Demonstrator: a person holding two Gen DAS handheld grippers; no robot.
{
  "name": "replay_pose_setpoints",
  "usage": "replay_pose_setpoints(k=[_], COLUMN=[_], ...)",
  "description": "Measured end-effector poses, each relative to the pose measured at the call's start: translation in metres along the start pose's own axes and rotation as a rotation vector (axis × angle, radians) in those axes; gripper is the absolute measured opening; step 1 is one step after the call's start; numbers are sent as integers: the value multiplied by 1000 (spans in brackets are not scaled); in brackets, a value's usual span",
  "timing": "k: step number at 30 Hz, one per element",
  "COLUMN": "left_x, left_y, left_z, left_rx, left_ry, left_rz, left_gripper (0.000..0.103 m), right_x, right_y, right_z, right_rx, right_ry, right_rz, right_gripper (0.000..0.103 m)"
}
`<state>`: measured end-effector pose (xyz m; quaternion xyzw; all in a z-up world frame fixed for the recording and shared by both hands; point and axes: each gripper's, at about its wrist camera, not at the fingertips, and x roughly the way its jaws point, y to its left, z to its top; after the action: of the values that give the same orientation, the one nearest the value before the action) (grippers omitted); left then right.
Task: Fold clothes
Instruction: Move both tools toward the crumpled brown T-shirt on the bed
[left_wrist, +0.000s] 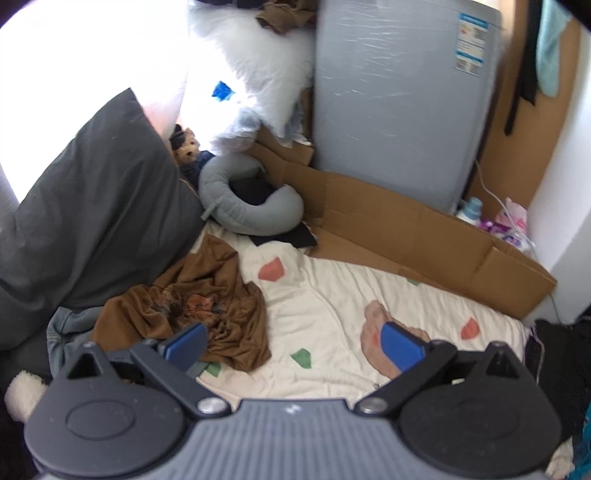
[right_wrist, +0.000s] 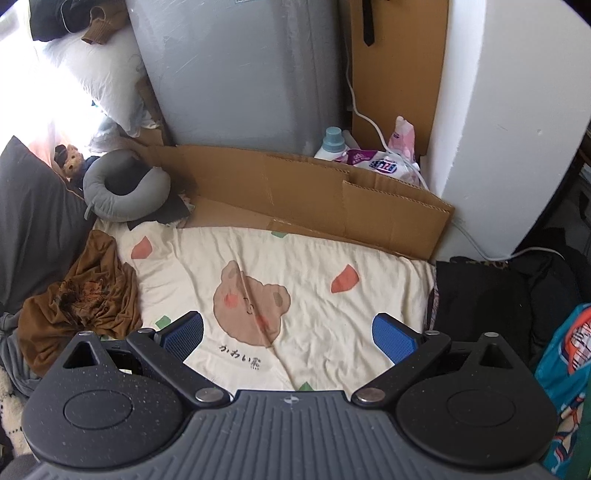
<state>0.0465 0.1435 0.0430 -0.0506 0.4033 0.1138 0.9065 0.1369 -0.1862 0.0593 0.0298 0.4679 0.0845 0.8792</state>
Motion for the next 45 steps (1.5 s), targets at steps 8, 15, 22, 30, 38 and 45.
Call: replay_pose_setpoints(k=[8,15,22,30,38,45], left_x=[37,59,88,126,156,191], left_y=[44,80,111,147,177,190], left_z=[-6,-14,-28,-60,-103,-148], left_rx=[-83,-130,-179,-252,-276,-301], left_ry=[-10,-67,-79,-41,-8,60], left_rz=[69,126,169,251,388,442], left_gripper=[99,97,97,97,97,95], right_x=[38,73,103,152,226,289], right_y=[10,20,38,65,98,130], right_z=[15,22,30,33,17,-11], right_rx=[-44,-95,-188,-287,-356,-407], right_ry=[12,2,-21,19,107,176], right_rz=[44,90,138,248,276,333], right_gripper=[101,100,100,98,92,85])
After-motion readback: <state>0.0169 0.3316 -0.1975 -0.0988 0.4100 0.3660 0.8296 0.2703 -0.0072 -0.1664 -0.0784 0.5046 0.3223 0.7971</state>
